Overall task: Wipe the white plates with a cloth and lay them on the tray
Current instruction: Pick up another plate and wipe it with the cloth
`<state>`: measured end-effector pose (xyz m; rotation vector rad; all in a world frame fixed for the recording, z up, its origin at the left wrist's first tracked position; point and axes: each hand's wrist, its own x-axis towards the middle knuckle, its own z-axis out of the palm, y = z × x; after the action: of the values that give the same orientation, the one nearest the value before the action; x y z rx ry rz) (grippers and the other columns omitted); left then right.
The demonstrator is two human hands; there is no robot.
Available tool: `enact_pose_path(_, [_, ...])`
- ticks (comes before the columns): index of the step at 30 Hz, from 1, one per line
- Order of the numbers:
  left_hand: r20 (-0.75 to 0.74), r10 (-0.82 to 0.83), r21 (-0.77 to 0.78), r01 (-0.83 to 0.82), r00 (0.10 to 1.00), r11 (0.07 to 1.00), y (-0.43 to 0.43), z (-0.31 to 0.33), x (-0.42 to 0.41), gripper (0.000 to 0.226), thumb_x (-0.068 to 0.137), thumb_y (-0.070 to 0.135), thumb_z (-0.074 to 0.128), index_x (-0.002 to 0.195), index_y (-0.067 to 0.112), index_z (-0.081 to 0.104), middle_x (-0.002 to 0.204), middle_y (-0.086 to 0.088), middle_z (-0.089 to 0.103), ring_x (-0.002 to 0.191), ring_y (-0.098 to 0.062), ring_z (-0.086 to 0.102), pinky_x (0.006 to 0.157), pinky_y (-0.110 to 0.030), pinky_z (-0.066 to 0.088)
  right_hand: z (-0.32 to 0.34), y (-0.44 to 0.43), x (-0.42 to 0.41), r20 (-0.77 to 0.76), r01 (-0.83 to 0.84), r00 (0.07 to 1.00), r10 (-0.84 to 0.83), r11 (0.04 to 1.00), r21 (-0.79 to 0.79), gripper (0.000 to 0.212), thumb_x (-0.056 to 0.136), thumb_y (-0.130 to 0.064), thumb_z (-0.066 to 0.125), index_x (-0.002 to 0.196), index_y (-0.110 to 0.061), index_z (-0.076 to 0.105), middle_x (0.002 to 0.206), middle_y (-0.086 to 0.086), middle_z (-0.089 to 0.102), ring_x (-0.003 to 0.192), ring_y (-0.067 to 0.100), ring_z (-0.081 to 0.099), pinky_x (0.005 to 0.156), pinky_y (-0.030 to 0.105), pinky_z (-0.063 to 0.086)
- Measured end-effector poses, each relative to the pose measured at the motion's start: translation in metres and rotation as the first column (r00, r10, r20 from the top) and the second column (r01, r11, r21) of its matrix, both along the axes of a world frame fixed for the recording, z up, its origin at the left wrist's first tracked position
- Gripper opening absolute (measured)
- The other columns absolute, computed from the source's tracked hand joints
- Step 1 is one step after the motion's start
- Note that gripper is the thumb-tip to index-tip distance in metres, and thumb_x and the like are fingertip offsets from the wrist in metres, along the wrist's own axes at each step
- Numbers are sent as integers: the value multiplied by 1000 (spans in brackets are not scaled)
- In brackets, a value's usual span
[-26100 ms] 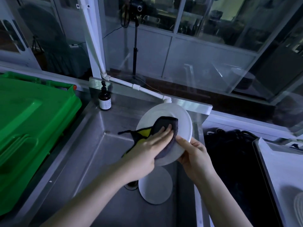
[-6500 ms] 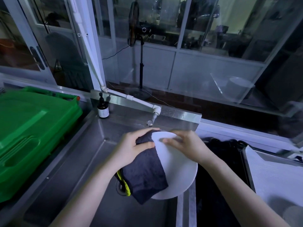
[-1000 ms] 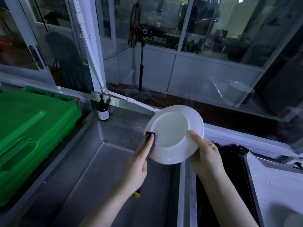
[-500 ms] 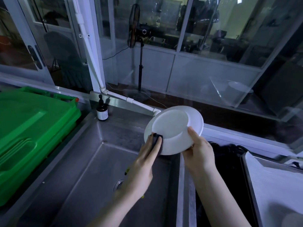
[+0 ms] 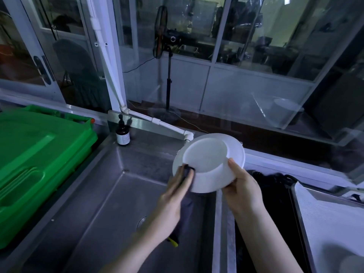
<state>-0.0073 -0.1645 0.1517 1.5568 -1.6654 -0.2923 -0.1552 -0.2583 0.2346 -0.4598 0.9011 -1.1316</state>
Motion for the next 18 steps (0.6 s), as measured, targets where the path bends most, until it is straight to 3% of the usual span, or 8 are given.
enact_pose_path(3, [-133, 25, 153, -5, 991, 988, -8, -1, 23, 87, 84, -22, 37, 154, 24, 11, 160, 13, 9, 151, -11, 12, 117, -12, 10, -1, 0, -12, -36, -47, 998, 46, 998, -28, 22, 92, -14, 66, 107, 3, 69, 103, 14, 77, 86, 20, 76, 60, 28, 60])
enact_pose_path(6, [-117, 23, 211, 2, 993, 978, -29, 10, 45, 87, 88, -20, 36, 154, 31, 11, 159, 18, 9, 150, -5, 11, 113, -5, 7, -4, 5, -13, -76, -177, 982, 173, 983, -57, 32, 85, -16, 69, 108, 6, 70, 106, 19, 75, 92, 26, 75, 68, 32, 62])
enact_pose_path(8, [-64, -16, 232, 30, 998, 972, -42, 24, 56, 86, 89, -17, 36, 153, 35, 11, 158, 19, 8, 150, -6, 12, 112, -5, 7, -4, 10, -10, -133, -264, 958, 253, 961, -76, 30, 77, -19, 73, 96, 3, 75, 101, 21, 75, 87, 27, 75, 66, 32, 61])
enact_pose_path(12, [75, -111, 203, 94, 991, 975, -44, 49, 44, 89, 90, -13, 34, 148, 46, 1, 155, 27, 1, 149, -6, 10, 117, -17, 16, 3, 7, 1, -198, -313, 937, 287, 943, -116, 12, 78, -16, 73, 76, -7, 81, 90, 18, 77, 77, 23, 75, 60, 28, 58])
enact_pose_path(15, [223, -192, 132, 165, 956, 977, -21, 45, 18, 96, 91, -9, 41, 149, 54, -3, 160, 26, -4, 144, -2, 11, 105, 3, 5, 10, -5, 1, -159, -273, 955, 252, 953, -129, 14, 77, -15, 73, 79, -4, 81, 94, 21, 76, 82, 27, 76, 62, 30, 59])
enact_pose_path(16, [225, -237, 126, 213, 945, 969, -15, 43, 12, 97, 91, -9, 43, 151, 52, -1, 162, 24, -3, 146, -2, 10, 104, 5, 5, 10, -8, -2, -144, -271, 957, 251, 952, -142, 17, 76, -17, 72, 83, -3, 81, 97, 22, 76, 86, 29, 76, 64, 31, 60])
enact_pose_path(18, [112, -286, 122, 272, 952, 955, -15, 45, 12, 92, 91, -13, 41, 153, 47, 8, 163, 21, 0, 149, -1, 7, 112, -5, 10, 8, -9, -4, -148, -286, 953, 264, 945, -158, 21, 76, -18, 72, 87, -2, 80, 100, 23, 75, 90, 30, 75, 68, 32, 60])
